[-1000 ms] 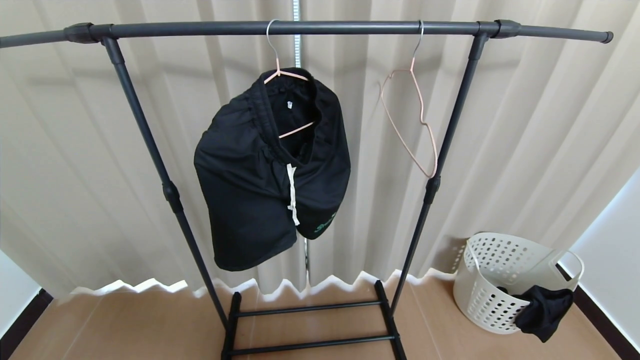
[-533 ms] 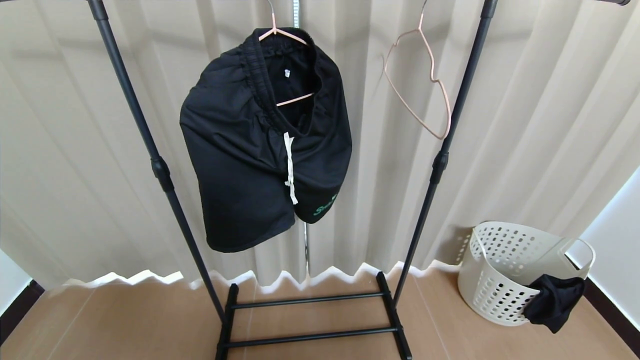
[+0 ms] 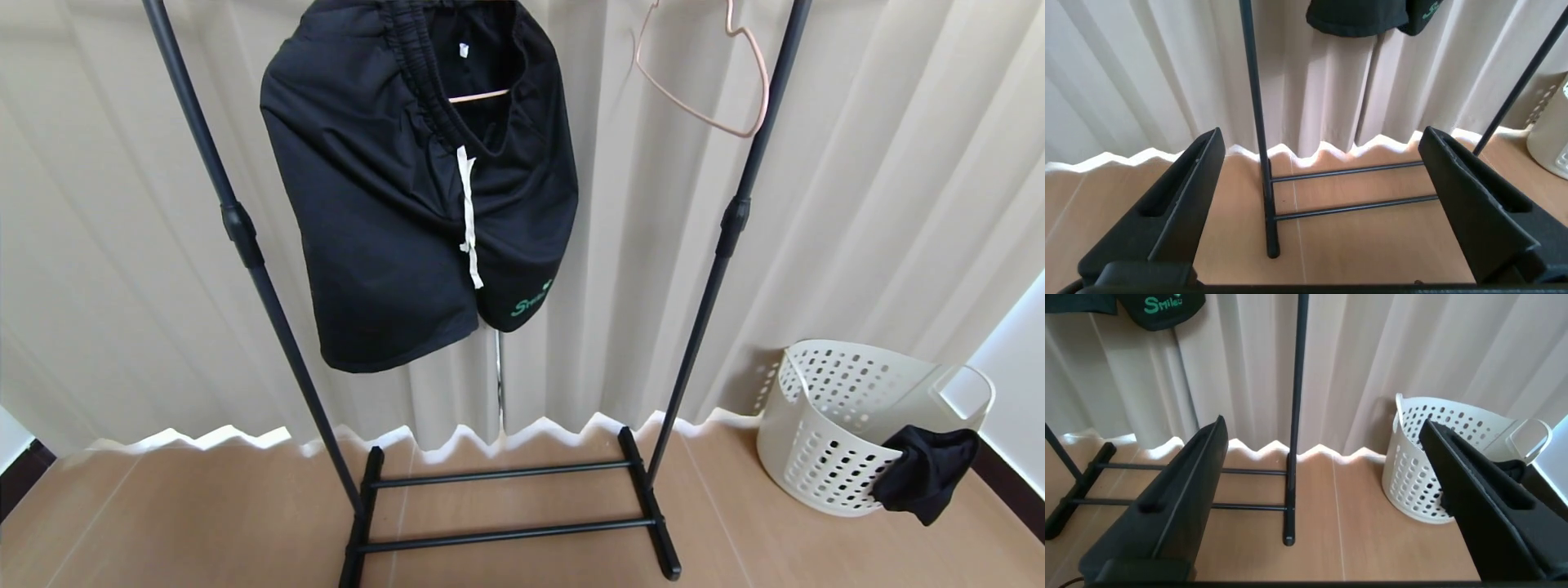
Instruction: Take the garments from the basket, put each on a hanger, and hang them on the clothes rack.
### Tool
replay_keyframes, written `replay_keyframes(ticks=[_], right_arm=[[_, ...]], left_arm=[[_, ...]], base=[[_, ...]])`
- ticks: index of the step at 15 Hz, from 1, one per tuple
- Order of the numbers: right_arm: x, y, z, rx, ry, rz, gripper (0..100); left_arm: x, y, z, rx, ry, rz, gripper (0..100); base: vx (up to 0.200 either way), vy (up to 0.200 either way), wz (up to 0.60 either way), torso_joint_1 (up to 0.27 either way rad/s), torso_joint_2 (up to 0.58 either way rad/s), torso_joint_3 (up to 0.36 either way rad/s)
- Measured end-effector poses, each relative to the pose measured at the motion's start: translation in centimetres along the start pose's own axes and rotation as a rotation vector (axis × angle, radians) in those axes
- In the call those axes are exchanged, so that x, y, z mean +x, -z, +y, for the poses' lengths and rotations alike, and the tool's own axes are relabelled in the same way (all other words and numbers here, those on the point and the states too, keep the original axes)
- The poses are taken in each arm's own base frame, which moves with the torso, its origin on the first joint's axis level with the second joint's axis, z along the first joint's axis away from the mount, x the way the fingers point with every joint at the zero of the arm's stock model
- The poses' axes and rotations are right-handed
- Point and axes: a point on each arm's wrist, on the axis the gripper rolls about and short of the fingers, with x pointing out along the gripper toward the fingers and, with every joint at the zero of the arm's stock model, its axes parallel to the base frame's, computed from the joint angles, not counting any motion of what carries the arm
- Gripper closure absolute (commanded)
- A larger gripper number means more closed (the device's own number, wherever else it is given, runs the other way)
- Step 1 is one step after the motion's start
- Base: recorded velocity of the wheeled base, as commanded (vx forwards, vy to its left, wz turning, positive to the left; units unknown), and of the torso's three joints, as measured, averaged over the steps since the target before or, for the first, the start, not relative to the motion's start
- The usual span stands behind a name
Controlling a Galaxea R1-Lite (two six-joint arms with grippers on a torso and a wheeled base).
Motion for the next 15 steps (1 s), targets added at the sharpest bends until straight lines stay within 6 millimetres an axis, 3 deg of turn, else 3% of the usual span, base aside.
replay_keyframes(ticks=[6, 11, 13, 15], right_arm=[[0.0, 0.01, 0.0, -0.001, 0.001, 0.001, 0], [0.0, -0.01, 0.0, -0.001, 0.002, -0.001, 0], [0.0, 0.0, 0.0, -0.001, 0.001, 0.0, 0], [0.0, 0.0, 0.0, -0.001, 0.002, 0.0, 0]], left_arm=[[0.0, 0.0, 0.0, 0.0, 0.0, 0.0, 0], [0.0, 0.01, 0.0, 0.0, 0.0, 0.001, 0], [0.0, 0.0, 0.0, 0.0, 0.0, 0.0, 0], [0.0, 0.0, 0.0, 0.0, 0.0, 0.0, 0]], base=[[0.0, 0.0, 0.0, -0.007, 0.11, 0.101], [0.0, 0.0, -0.6, 0.001, 0.01, 0.004], [0.0, 0.0, 0.0, 0.0, 0.0, 0.0], [0.0, -0.2, 0.0, 0.0, 0.0, 0.005]])
